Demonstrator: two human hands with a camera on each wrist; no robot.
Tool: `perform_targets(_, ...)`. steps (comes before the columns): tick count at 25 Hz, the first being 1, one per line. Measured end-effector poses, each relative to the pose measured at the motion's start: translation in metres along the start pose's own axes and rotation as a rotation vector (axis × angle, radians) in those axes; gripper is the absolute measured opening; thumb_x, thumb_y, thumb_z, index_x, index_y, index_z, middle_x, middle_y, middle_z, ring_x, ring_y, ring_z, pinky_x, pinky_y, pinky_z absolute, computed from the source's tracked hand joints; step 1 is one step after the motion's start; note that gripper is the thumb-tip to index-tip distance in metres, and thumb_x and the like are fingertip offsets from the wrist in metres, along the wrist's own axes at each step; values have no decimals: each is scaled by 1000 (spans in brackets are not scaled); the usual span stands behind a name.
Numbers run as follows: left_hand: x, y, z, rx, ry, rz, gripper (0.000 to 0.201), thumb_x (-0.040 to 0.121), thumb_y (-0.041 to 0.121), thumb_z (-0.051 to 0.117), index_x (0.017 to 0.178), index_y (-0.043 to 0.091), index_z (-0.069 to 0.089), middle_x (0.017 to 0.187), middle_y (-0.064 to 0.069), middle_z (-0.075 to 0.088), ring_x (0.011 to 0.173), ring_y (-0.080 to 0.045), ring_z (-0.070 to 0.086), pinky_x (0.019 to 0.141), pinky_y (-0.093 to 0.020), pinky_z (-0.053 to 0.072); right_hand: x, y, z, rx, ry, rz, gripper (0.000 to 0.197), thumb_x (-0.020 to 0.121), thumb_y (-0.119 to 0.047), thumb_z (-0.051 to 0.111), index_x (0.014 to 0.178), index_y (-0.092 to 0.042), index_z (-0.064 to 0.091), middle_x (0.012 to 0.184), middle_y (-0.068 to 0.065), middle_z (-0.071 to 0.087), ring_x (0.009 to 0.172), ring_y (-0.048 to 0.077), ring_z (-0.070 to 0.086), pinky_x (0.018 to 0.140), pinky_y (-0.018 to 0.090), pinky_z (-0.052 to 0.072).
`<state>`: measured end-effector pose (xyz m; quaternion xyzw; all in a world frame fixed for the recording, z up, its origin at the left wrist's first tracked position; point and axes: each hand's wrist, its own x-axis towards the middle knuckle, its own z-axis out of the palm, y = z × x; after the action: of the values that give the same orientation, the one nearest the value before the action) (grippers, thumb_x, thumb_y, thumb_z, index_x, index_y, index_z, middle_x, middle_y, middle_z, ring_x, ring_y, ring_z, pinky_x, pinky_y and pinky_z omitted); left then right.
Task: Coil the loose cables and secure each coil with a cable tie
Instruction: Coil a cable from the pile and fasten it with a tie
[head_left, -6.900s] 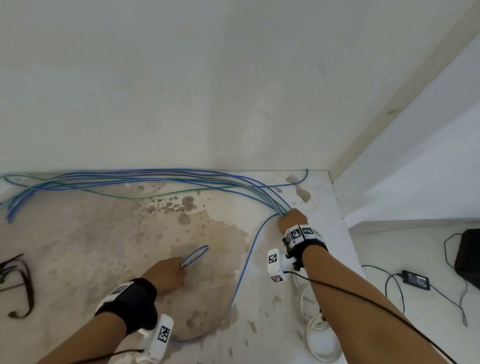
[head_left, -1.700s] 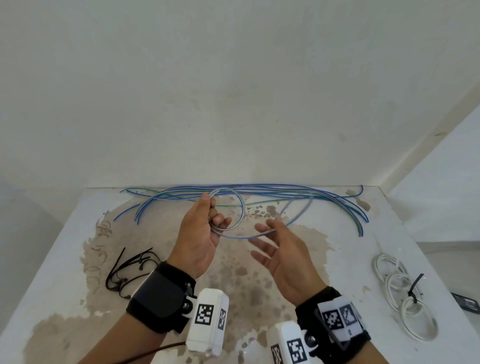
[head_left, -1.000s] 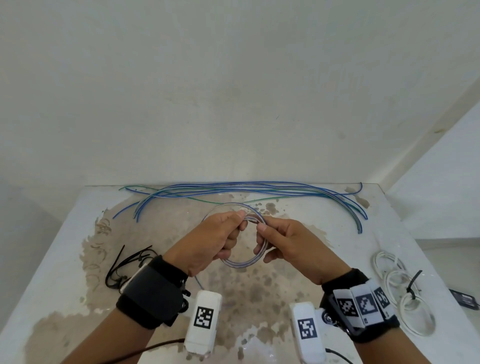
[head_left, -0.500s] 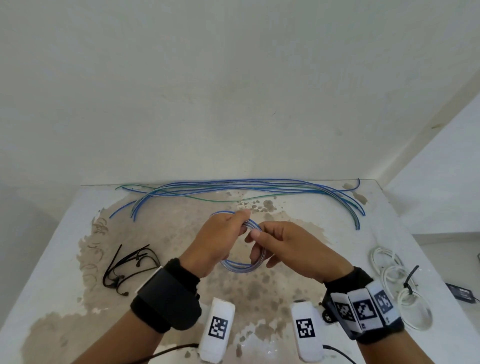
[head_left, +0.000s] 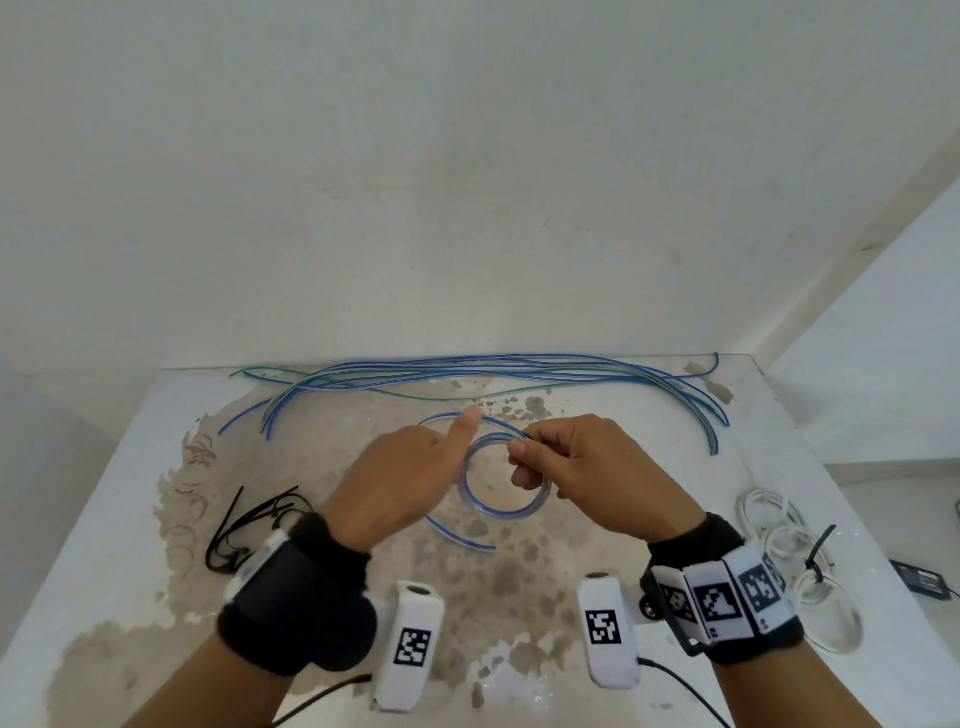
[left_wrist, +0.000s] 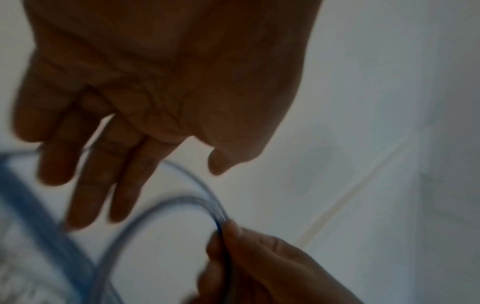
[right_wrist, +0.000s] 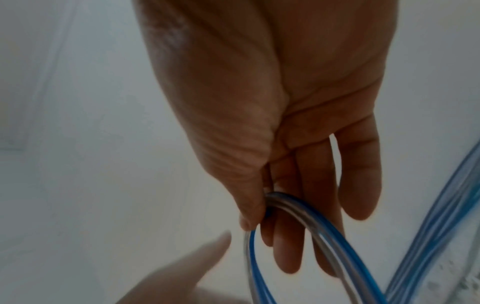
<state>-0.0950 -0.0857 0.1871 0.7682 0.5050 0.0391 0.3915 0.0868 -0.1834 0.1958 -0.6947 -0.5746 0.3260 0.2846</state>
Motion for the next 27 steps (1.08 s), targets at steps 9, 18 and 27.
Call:
perform_targets(9, 1, -11, -21, -121, -22, 390, 24, 94, 38, 67, 117, 35, 71, 104, 26, 73, 99, 15, 63, 95, -14, 47, 4, -11, -7, 115, -59, 9, 22, 102, -32, 59, 92, -20, 75, 82, -5, 77, 78, 8, 73, 62, 26, 59)
perform_targets(18, 2, -18, -7, -491, -194, 239, 10, 92, 26, 71, 99, 23, 78, 93, -6, 78, 96, -26, 73, 88, -40, 57, 2, -5, -3, 321, -91, 100, 22, 102, -28, 59, 97, -14, 74, 87, 4, 78, 85, 18, 76, 63, 31, 61)
perform_targets(27, 2, -11, 1, -859, -22, 151, 17, 99, 12, 60, 110, 6, 70, 85, -4, 75, 79, -13, 72, 71, -21, 58, 16, 0, 3, 371, 1, 123, 24, 101, -39, 59, 103, -19, 71, 96, 0, 77, 88, 16, 75, 64, 28, 57)
